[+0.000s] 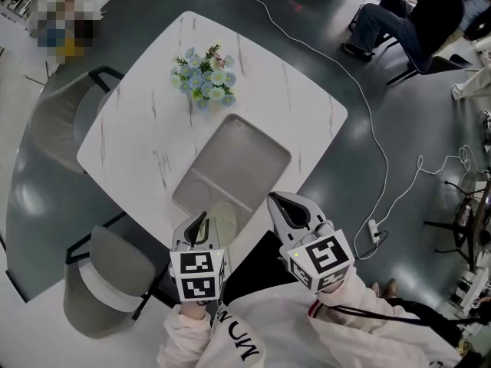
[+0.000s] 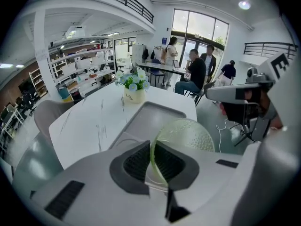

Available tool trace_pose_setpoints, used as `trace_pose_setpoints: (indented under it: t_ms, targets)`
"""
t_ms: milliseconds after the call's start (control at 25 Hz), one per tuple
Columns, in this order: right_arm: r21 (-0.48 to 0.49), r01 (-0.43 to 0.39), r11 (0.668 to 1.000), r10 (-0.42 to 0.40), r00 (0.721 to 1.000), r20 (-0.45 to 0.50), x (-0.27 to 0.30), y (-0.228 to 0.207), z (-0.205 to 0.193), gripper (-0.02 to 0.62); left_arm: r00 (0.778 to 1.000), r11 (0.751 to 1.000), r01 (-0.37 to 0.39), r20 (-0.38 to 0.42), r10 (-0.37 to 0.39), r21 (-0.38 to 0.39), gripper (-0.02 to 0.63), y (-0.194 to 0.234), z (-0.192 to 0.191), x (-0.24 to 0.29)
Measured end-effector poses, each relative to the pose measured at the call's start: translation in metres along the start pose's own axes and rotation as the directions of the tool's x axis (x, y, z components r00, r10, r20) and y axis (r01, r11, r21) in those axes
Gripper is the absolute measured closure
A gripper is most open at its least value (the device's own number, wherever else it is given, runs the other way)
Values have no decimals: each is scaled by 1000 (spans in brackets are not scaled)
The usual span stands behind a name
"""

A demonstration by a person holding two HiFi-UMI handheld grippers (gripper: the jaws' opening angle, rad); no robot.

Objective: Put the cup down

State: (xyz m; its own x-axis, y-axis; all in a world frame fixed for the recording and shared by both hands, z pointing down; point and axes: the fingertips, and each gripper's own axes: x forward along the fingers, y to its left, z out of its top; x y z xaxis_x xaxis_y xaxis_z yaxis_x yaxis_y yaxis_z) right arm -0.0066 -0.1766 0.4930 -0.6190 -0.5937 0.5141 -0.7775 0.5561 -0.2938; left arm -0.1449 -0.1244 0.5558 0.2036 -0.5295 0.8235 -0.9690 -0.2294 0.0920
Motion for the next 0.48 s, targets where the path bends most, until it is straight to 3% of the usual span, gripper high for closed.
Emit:
trace_pose_setpoints:
  t_ms: [480]
  targets:
    - [32,1,999,0,999,-46,19,-9,-18,591,995,1000,24,-94,-26,-16,572,0,-19,30]
